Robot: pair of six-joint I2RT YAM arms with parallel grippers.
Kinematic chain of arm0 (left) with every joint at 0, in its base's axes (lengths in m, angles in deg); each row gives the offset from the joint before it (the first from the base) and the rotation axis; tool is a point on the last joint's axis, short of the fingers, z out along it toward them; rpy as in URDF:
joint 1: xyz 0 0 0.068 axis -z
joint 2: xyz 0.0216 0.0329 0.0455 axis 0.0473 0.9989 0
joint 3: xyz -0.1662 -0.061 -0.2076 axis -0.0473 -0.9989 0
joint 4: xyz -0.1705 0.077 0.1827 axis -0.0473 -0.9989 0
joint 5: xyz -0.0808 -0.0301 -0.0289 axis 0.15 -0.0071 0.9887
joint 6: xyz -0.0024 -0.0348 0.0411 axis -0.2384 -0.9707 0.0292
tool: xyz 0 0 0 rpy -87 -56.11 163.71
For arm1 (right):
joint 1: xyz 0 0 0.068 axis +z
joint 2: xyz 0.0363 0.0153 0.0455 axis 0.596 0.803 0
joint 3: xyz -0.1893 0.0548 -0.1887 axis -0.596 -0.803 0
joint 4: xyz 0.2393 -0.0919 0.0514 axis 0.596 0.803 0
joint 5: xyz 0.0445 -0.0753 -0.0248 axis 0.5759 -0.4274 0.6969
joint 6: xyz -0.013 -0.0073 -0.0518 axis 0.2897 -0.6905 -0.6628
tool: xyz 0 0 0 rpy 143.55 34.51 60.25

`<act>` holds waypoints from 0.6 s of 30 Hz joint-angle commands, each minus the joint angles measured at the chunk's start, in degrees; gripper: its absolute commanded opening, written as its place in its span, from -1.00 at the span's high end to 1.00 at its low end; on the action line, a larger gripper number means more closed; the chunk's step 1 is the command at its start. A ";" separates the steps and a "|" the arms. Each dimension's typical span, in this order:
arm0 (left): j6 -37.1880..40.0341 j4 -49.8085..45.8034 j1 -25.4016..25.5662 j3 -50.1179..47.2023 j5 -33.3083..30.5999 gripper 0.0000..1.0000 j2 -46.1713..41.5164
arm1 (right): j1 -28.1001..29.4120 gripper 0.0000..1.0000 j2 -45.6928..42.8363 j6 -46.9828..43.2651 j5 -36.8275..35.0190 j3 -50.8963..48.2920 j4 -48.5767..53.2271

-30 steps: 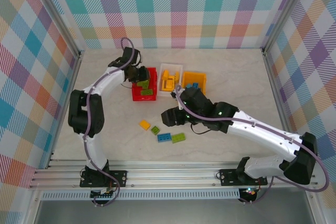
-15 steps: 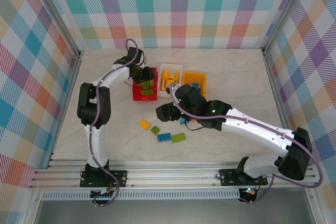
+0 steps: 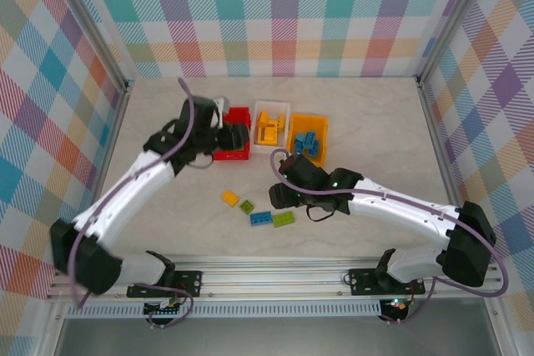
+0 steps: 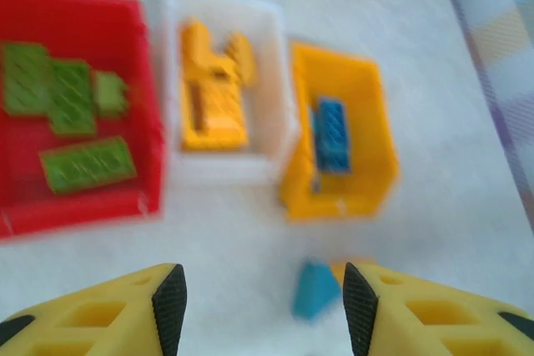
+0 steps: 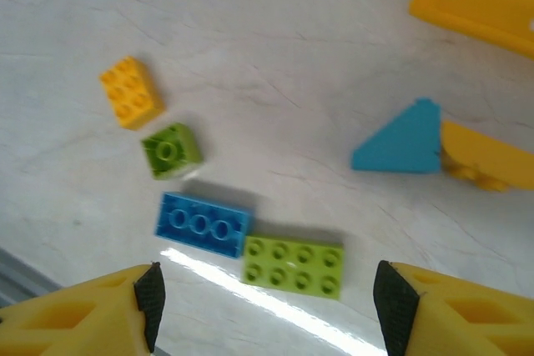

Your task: Sort the legos into containers by color

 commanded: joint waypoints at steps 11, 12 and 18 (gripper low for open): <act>-11.63 5.11 18.73 -24.28 -11.61 -0.15 -28.66 | -5.45 -0.68 17.04 34.53 1.27 7.55 7.47; -11.21 4.63 18.73 -24.55 -11.43 -0.15 -29.27 | -5.76 -0.68 18.39 36.29 1.63 8.30 7.04; -10.89 2.31 18.72 -25.78 -11.27 -0.16 -33.17 | -8.29 -0.70 24.06 45.54 3.22 9.61 3.84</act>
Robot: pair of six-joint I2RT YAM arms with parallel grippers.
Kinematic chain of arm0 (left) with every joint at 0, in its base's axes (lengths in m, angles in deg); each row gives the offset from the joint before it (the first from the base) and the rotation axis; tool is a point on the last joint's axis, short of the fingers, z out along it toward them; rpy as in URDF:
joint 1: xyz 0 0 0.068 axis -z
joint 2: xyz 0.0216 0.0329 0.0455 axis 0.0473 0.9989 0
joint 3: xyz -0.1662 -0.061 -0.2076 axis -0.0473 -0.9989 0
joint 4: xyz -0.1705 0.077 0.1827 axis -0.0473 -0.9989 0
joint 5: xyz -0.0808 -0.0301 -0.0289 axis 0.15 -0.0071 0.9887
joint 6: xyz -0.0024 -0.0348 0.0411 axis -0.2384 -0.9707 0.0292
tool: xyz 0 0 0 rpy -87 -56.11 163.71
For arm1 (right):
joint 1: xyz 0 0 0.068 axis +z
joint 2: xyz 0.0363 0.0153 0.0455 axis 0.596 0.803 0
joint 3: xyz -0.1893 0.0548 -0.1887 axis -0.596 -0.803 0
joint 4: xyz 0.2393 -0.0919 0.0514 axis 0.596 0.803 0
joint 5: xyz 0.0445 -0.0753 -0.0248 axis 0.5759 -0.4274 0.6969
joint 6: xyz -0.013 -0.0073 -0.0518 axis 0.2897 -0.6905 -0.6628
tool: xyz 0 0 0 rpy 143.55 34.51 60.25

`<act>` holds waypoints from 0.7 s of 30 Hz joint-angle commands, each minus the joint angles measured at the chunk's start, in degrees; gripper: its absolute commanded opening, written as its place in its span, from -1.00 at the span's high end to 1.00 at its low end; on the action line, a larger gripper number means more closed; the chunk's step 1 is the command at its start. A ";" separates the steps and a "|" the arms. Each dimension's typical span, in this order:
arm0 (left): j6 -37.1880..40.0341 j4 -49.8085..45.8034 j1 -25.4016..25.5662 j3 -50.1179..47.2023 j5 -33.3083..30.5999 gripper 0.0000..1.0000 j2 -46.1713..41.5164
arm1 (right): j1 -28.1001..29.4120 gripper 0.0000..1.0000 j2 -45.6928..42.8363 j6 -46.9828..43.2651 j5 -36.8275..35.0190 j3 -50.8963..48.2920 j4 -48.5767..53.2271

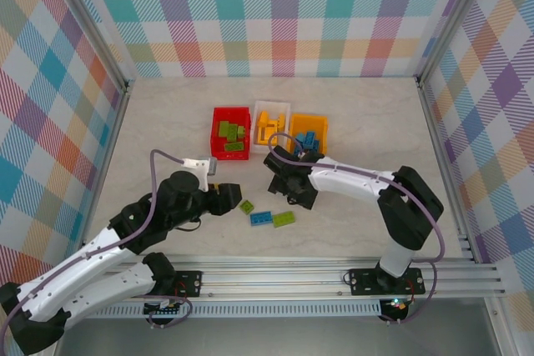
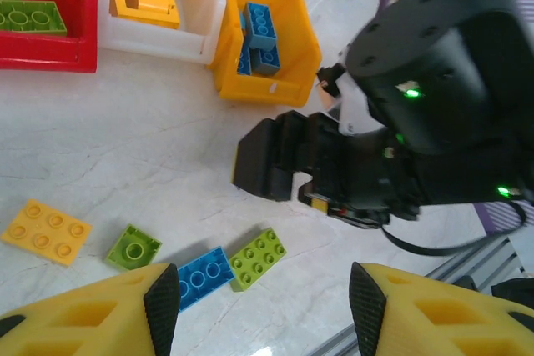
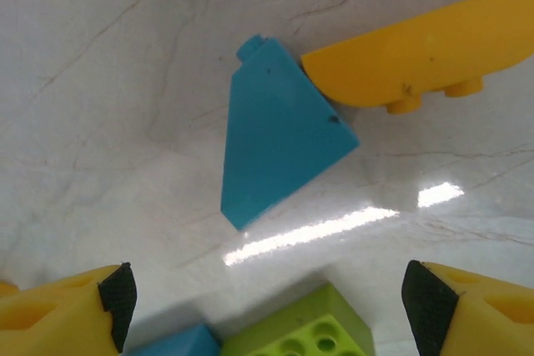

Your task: Sort the legos into containers by color

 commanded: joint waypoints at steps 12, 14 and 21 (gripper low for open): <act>0.71 -0.02 0.59 -0.24 -0.72 -0.15 -0.37 | -4.67 -0.48 9.37 1.73 1.24 4.17 -1.64; 0.67 0.47 0.58 -0.17 -0.36 -0.15 0.23 | -4.68 -0.40 9.95 0.60 0.60 4.25 -1.77; 0.89 0.86 0.60 0.17 -0.26 -0.14 0.60 | -4.09 0.21 8.85 -3.23 -0.62 2.93 -3.24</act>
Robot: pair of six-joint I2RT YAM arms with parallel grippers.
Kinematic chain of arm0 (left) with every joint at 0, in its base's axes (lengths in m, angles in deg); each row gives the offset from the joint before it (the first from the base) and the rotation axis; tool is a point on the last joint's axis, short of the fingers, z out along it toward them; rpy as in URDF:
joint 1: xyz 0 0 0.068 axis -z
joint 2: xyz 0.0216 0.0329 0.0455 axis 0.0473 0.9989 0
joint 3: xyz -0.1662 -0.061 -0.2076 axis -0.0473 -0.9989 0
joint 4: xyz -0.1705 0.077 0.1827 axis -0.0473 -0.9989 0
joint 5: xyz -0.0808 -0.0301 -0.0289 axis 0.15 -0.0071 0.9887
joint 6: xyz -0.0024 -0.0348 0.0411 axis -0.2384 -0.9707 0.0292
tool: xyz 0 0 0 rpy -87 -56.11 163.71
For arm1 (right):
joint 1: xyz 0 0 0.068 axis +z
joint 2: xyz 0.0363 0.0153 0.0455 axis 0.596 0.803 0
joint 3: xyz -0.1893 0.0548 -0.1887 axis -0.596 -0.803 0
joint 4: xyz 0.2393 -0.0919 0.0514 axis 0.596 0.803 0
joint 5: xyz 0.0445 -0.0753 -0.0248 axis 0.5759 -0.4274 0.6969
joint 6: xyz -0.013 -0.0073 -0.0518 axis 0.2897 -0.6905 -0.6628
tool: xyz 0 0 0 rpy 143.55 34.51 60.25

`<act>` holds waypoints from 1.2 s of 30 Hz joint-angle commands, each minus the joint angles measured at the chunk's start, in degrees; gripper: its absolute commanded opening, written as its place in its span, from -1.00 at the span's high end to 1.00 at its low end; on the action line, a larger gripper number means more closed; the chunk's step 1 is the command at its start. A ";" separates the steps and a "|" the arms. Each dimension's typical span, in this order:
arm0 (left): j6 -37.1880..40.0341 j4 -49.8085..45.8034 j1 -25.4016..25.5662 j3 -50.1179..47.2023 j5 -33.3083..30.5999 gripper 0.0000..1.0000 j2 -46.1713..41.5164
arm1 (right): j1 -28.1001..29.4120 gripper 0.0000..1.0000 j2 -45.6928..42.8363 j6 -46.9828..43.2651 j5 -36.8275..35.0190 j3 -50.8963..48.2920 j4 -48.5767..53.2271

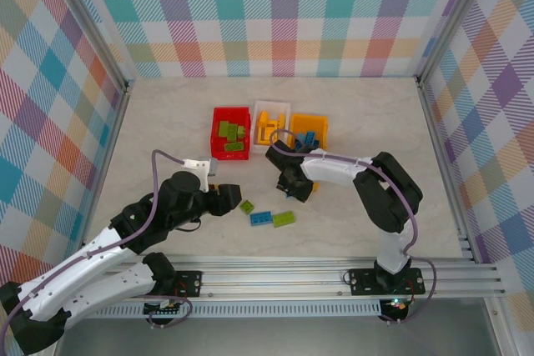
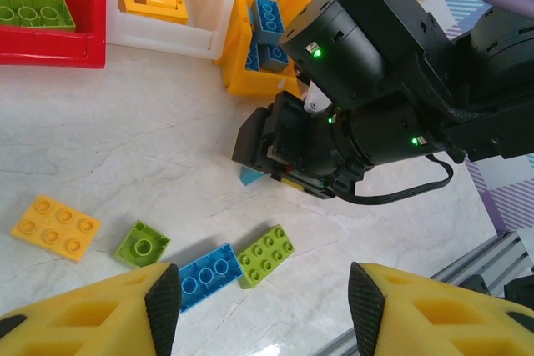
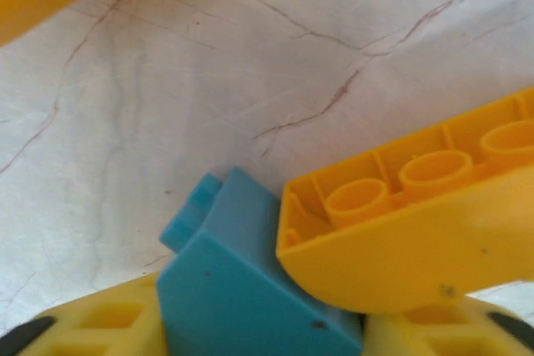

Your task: Sort the legos into containers by color

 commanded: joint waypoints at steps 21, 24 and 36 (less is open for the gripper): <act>2.73 9.78 0.75 8.77 3.38 -0.13 15.48 | -8.53 0.37 -14.33 -28.96 -2.62 7.24 -0.28; 3.41 11.52 1.51 11.61 3.47 -0.13 20.05 | -12.91 0.36 -7.20 -34.61 0.74 14.61 1.55; 0.18 11.19 7.84 21.71 -1.85 -0.14 37.21 | -18.60 -0.25 5.42 -40.67 5.66 31.21 8.67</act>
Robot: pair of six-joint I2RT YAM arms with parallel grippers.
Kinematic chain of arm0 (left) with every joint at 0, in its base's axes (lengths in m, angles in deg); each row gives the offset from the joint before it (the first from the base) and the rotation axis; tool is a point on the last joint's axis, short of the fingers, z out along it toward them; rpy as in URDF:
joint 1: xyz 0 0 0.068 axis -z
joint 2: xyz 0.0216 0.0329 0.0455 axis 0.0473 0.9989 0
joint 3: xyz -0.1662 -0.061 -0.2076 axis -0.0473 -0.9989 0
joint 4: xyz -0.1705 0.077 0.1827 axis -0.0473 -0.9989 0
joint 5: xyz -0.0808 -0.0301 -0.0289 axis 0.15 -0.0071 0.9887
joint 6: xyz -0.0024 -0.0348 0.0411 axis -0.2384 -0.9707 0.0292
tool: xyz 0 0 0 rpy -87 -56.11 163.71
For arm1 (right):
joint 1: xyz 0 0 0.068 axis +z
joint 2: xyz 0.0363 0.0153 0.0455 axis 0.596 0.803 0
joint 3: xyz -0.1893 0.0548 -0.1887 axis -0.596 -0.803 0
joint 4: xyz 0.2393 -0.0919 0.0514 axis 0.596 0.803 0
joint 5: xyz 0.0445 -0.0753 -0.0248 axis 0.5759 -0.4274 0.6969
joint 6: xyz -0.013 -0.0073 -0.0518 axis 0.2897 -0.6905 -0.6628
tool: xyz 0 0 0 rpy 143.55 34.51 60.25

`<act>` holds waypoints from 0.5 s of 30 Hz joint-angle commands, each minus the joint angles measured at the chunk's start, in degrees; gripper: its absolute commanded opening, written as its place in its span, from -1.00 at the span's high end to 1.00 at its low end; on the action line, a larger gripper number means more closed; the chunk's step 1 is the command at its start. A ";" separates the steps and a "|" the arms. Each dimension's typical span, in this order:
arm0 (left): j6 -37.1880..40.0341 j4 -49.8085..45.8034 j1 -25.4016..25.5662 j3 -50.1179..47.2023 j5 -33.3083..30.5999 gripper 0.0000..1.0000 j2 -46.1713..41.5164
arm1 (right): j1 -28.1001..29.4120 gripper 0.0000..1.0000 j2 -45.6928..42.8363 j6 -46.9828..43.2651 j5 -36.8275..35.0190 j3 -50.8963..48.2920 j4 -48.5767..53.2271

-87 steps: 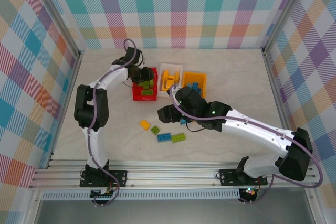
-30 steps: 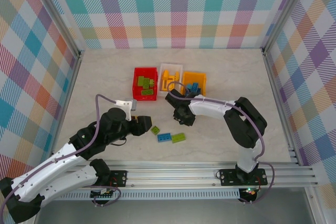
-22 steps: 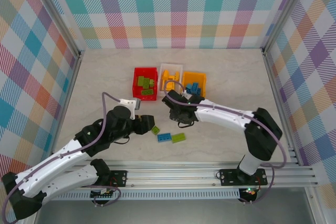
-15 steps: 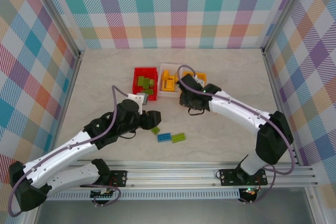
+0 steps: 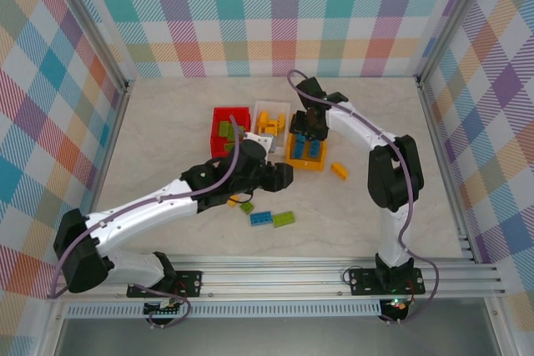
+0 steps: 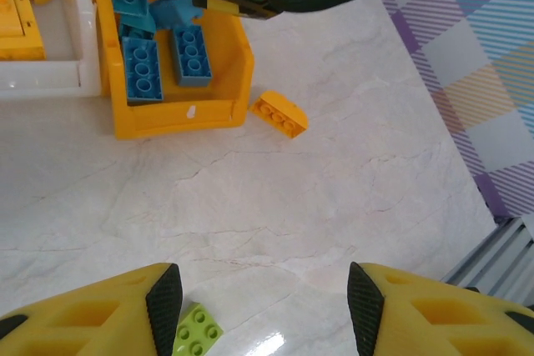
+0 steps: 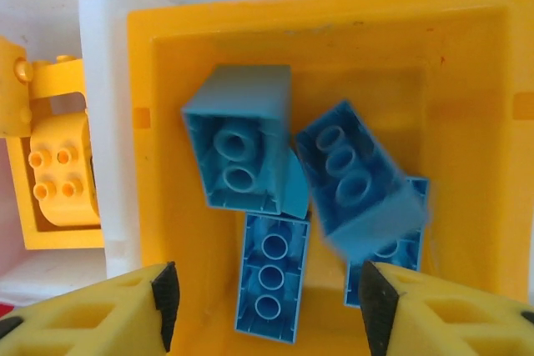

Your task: Sort the legos into containers by color

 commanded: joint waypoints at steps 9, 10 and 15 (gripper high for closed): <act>-18.77 -3.50 8.87 13.26 -9.90 -0.10 18.30 | -1.12 -0.28 -18.75 -6.85 -6.35 -2.39 7.25; -20.59 -3.88 9.55 14.96 -10.41 -0.10 20.40 | -1.94 -0.28 -21.60 -7.16 -6.99 -4.62 7.19; -25.48 -11.27 11.77 24.35 -15.01 -0.08 27.74 | -7.80 -0.35 -32.18 -9.08 -3.29 -16.19 5.84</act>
